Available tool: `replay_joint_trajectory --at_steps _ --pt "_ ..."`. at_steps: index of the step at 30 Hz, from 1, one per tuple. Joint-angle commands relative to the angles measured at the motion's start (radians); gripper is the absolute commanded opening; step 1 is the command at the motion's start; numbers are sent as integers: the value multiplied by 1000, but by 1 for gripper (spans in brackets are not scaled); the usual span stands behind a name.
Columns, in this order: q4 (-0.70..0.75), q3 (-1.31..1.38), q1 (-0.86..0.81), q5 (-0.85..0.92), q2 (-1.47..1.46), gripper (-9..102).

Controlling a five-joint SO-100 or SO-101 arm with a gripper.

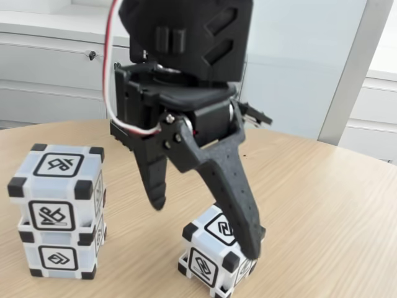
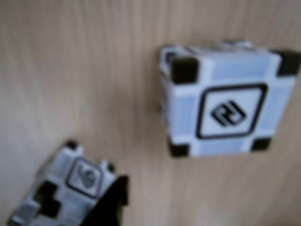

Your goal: Stack cubes from left to right.

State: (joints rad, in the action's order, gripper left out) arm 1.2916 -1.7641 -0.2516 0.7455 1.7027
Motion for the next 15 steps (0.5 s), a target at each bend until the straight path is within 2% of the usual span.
replay_joint_trajectory --at_steps 1,15 --pt "-52 31 6 -31 5 40" --pt "-55 31 179 -144 3 40"
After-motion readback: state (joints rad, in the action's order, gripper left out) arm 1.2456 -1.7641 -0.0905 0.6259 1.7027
